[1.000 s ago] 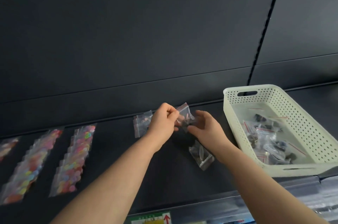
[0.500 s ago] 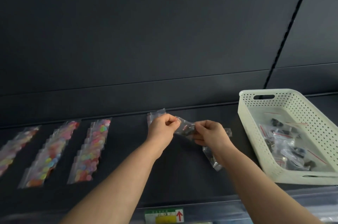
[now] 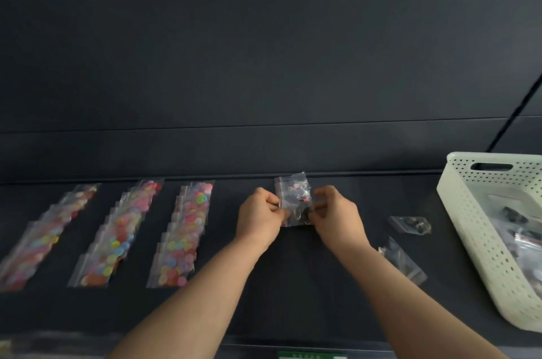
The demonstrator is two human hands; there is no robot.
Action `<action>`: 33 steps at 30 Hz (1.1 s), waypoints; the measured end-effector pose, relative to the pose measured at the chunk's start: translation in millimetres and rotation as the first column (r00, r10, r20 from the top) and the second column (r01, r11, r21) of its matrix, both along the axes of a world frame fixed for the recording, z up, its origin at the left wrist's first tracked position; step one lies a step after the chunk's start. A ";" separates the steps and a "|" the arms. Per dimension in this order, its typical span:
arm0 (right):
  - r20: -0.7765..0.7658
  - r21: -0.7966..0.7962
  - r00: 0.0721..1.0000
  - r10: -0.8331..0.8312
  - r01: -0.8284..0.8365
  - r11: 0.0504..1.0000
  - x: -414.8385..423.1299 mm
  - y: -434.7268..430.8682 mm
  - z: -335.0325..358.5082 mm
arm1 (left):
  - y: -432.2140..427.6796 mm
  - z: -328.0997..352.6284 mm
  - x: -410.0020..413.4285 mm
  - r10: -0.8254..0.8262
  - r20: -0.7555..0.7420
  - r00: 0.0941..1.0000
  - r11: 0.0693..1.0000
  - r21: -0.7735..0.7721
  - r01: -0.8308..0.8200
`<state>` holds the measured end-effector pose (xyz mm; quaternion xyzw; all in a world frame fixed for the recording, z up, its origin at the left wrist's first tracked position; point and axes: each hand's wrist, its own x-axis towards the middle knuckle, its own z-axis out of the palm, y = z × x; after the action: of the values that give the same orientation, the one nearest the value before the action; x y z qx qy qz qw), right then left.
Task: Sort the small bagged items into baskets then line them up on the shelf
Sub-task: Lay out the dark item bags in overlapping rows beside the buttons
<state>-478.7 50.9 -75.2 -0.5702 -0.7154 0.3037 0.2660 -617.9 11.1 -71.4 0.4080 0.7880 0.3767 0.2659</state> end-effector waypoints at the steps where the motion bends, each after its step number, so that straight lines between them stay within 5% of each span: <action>1: 0.095 0.056 0.996 -0.002 -0.003 0.998 -2.3 0.1 -0.8 | 2.6 -1.4 -2.4 -0.021 -0.057 0.998 1.000 -0.020 0.020; 5: 0.358 0.214 0.932 0.058 -0.142 0.967 -3.1 -7.7 -2.9 | 4.1 -6.3 -7.7 -0.122 -0.219 0.968 0.992 -0.016 0.122; 9: 0.378 0.220 0.923 0.070 -0.163 0.962 -2.4 -5.3 -7.1 | 5.1 -6.2 -7.7 -0.293 -0.299 0.908 0.956 -0.115 0.271; 14: 0.414 0.320 0.909 0.038 -0.185 0.929 -0.6 -4.0 -3.8 | 8.9 1.3 -5.8 -0.269 -0.340 0.901 0.962 -0.150 0.230; 20: 0.440 0.429 0.889 -0.126 -0.085 0.899 44.2 -10.1 8.8 | 20.5 16.4 33.0 -0.322 -0.220 0.921 0.946 -0.095 0.308; 28: 0.476 0.287 0.847 -0.238 0.107 0.952 122.5 -27.1 16.5 | 47.3 22.5 118.0 -0.451 -0.254 0.856 0.887 -0.235 0.397; 33: 0.558 0.187 0.812 -0.173 0.080 0.979 144.2 -33.4 6.0 | 60.1 17.2 160.5 -0.452 -0.272 0.850 0.881 -0.284 0.377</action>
<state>-334.5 17.6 -69.1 -0.6588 -0.7440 0.0442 0.1024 -457.5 71.2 -54.1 0.5945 0.7505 0.1465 0.2488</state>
